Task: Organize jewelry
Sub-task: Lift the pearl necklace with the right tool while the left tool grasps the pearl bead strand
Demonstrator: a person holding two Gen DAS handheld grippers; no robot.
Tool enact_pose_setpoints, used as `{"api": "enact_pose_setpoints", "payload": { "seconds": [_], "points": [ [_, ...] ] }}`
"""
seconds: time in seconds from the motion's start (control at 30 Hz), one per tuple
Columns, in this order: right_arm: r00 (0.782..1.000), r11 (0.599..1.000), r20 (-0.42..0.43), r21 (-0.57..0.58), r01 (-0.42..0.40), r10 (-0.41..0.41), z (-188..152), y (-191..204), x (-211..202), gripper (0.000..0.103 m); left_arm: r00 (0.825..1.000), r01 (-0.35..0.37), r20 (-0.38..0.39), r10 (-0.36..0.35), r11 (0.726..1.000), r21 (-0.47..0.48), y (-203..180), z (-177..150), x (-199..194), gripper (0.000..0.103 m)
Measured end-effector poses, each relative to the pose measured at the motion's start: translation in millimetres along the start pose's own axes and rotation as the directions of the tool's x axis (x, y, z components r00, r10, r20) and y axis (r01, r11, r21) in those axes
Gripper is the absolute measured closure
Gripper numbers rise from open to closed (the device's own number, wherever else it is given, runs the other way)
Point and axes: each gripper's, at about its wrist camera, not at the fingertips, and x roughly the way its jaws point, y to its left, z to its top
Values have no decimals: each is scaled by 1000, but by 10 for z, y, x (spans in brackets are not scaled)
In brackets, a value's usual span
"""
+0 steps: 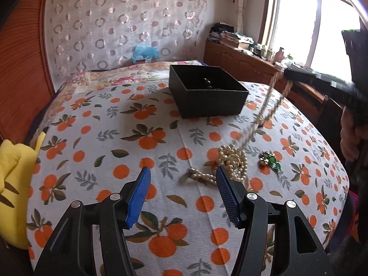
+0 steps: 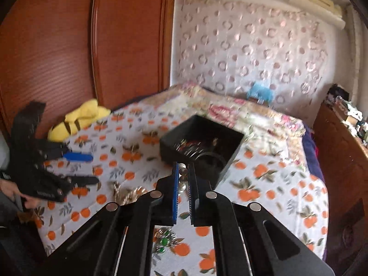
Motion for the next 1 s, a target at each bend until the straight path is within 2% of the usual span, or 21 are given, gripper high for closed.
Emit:
{"api": "enact_pose_setpoints", "payload": {
  "seconds": [0.33, 0.53, 0.57, 0.63, 0.8, 1.0],
  "points": [
    [989, 991, 92, 65, 114, -120, 96, -400, -358, 95, 999, 44, -21, -43, 999, 26, -203, -22, 78, 47],
    [990, 990, 53, 65, 127, -131, 8, -484, -297, 95, 997, 76, -34, -74, 995, 70, -374, 34, 165, 48],
    [991, 990, 46, 67, 124, -128, -21, -479, -276, 95, 996, 84, -39, -81, 994, 75, -399, 44, 191, 49],
    [992, 990, 33, 72, 121, -123, -68, -490, -233, 95, 994, 96, -58, -91, 992, 87, -453, 69, 266, 62],
    [994, 991, 17, 78, 105, -107, -159, -460, -164, 95, 991, 98, -100, -87, 989, 109, -528, 70, 390, 80],
    [996, 992, 3, 82, 93, -94, -219, -440, -113, 95, 989, 73, -134, -56, 990, 121, -535, 28, 485, 81]
  ]
}}
